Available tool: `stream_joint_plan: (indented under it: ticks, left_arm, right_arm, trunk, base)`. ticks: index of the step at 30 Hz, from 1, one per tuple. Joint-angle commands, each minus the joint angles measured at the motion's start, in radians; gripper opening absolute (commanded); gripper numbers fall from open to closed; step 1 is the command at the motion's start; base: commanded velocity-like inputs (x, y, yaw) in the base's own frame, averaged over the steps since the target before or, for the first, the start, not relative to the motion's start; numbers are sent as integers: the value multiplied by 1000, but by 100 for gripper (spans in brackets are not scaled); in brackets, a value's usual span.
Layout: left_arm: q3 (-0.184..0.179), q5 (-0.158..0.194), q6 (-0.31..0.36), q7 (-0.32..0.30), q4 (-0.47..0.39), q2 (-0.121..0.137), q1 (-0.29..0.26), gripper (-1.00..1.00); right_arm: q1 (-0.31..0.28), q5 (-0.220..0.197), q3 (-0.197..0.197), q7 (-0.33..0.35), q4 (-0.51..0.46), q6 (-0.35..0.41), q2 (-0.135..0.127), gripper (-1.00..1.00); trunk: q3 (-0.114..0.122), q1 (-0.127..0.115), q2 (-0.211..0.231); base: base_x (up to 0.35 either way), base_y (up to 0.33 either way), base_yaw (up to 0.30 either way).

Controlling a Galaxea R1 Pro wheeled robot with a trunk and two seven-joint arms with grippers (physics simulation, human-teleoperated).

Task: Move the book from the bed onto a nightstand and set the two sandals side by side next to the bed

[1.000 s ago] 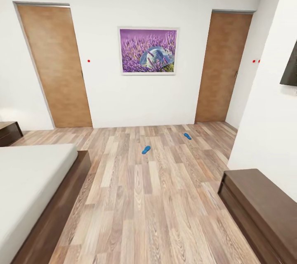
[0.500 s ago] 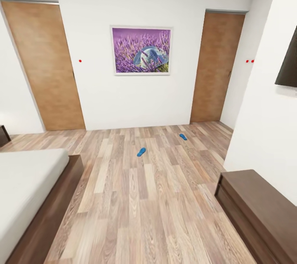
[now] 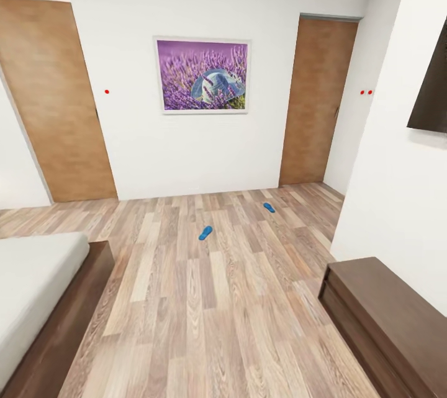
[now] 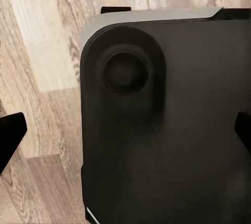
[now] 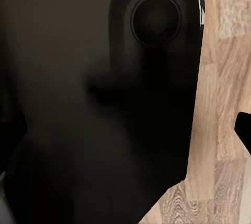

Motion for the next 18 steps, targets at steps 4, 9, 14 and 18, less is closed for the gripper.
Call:
stream_joint_plan:
  ticks: [4, 9, 14, 18]
  left_arm:
    - [1, 0, -2, 0, 0, 0, 0, 100]
    - [1, 0, -2, 0, 0, 0, 0, 100]
    - [1, 1, -2, 0, 0, 0, 0, 100]
    - [1, 0, -2, 0, 0, 0, 0, 100]
  right_arm:
    - [-1, 0, 0, 0, 1, 1, 0, 100]
    - [-1, -1, 0, 0, 1, 1, 0, 100]
    - [-1, -1, 0, 0, 1, 0, 0, 100]
    - [-1, -1, 0, 0, 1, 0, 0, 100]
  trunk:
    - [-1, 0, 0]
    - [-1, 0, 0]
    - [-1, 0, 0]
    - [-1, 0, 0]
  base:
    - [160, 51, -83]
    - [162, 81, -83]
    - [163, 92, -83]
    - [163, 95, -83]
